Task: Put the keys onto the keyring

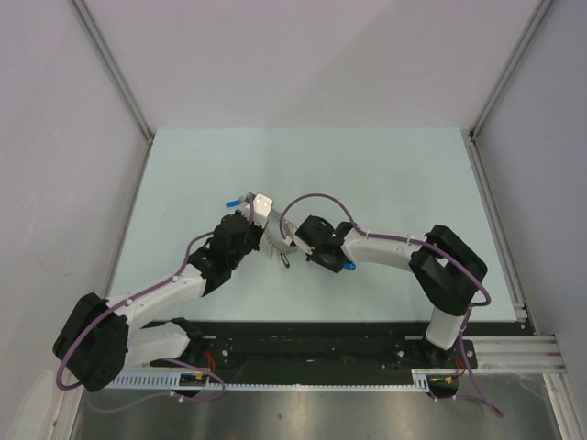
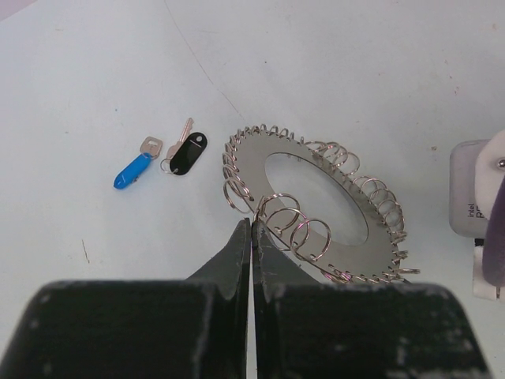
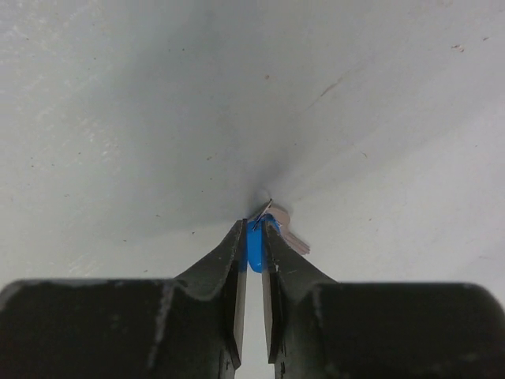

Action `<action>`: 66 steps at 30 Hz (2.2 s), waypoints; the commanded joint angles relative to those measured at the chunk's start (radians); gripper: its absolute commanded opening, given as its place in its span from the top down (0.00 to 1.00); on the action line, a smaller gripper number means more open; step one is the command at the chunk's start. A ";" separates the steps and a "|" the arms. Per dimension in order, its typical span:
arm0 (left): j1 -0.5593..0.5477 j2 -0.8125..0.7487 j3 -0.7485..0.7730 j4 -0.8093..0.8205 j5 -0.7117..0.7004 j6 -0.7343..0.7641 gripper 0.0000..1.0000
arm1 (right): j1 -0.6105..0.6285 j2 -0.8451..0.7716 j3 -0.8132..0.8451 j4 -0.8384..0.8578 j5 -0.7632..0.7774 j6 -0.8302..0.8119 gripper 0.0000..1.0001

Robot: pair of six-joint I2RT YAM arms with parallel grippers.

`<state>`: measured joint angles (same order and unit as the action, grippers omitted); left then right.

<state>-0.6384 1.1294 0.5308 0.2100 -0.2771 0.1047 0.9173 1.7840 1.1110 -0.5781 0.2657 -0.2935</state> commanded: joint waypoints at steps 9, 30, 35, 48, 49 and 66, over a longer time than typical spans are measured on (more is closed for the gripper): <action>0.008 -0.033 -0.008 0.072 0.027 -0.014 1.00 | -0.041 -0.207 -0.068 0.165 0.072 0.140 0.76; 0.008 -0.043 -0.018 0.097 0.052 -0.034 1.00 | -0.112 -0.452 -0.529 0.681 -0.040 0.441 0.74; 0.008 -0.052 -0.026 0.101 0.059 -0.042 1.00 | -0.089 -0.445 -0.557 0.739 -0.008 0.444 0.75; 0.009 -0.057 -0.028 0.103 0.062 -0.045 1.00 | -0.092 -0.367 -0.557 0.784 -0.017 0.430 0.78; 0.008 -0.057 -0.028 0.103 0.062 -0.045 1.00 | -0.092 -0.360 -0.557 0.788 -0.014 0.427 0.78; 0.009 -0.059 -0.025 0.103 0.070 -0.043 1.00 | -0.087 -0.369 -0.545 0.747 0.006 0.416 1.00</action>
<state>-0.6369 1.0988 0.5049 0.2531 -0.2211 0.0772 0.8265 1.4509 0.5529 0.1738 0.2489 0.1211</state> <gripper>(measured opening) 0.005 0.011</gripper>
